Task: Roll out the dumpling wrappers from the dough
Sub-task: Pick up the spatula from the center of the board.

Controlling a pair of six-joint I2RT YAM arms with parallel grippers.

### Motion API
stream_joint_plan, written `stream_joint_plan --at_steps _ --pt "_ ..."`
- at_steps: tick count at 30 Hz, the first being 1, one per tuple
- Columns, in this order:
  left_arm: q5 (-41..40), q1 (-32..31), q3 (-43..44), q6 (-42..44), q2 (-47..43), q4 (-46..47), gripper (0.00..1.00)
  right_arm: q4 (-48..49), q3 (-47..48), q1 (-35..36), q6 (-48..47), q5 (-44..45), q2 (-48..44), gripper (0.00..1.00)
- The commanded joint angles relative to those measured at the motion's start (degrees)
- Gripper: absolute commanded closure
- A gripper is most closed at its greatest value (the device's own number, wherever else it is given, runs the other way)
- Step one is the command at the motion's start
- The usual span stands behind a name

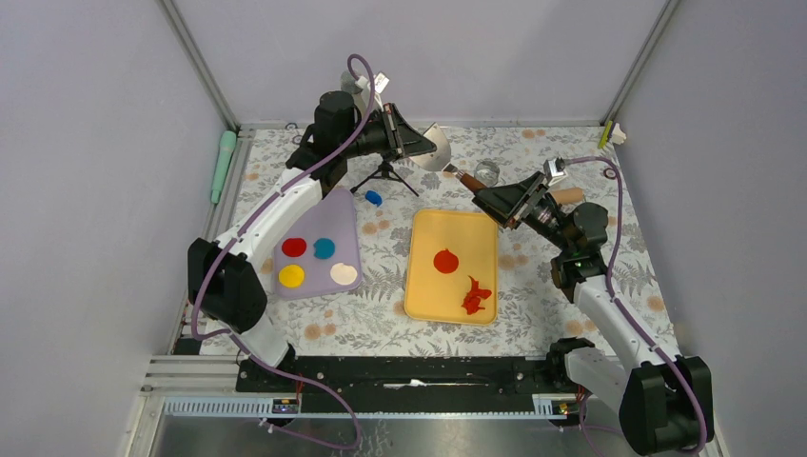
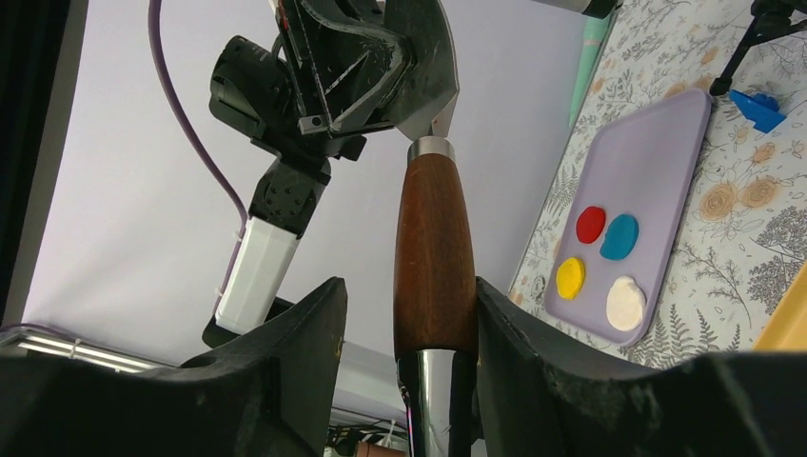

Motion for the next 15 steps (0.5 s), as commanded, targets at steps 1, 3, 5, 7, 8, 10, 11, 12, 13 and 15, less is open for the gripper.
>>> stream_joint_plan --at_steps 1,3,5,7,8,10,11,12,13,15 --pt "0.1 0.2 1.0 1.1 -1.9 3.4 1.00 2.4 0.4 0.6 -1.6 1.9 -1.7 0.44" --pt "0.3 0.2 1.0 1.0 -2.0 3.4 1.00 2.4 0.4 0.6 -1.6 2.2 -1.8 0.44" --pt "0.5 0.2 0.8 0.9 -1.9 3.5 1.00 2.4 0.4 0.6 -1.7 2.5 -1.7 0.40" --pt "1.1 0.2 0.7 0.6 -1.7 3.7 1.00 2.4 0.4 0.6 -1.8 2.5 -1.6 0.35" --pt "1.2 0.2 0.5 0.5 -1.7 3.7 1.00 2.4 0.5 0.6 -1.8 2.4 -1.5 0.33" --pt "1.3 0.2 0.1 0.1 -1.9 4.3 1.00 2.2 0.5 0.6 -2.0 2.5 -1.3 0.32" --pt "1.3 0.2 0.1 0.0 -2.0 4.5 1.00 2.2 0.6 0.6 -2.0 2.3 -1.2 0.32" --pt "1.4 0.2 0.1 0.0 -2.1 4.5 1.00 2.2 0.6 0.6 -2.1 2.3 -1.2 0.32" --pt "1.5 0.2 0.1 0.0 -2.1 4.5 1.00 2.1 0.6 0.6 -2.1 2.4 -1.2 0.33" --pt "1.5 0.2 0.0 0.0 -2.2 4.4 1.00 2.0 0.6 0.6 -2.3 2.5 -1.2 0.36"
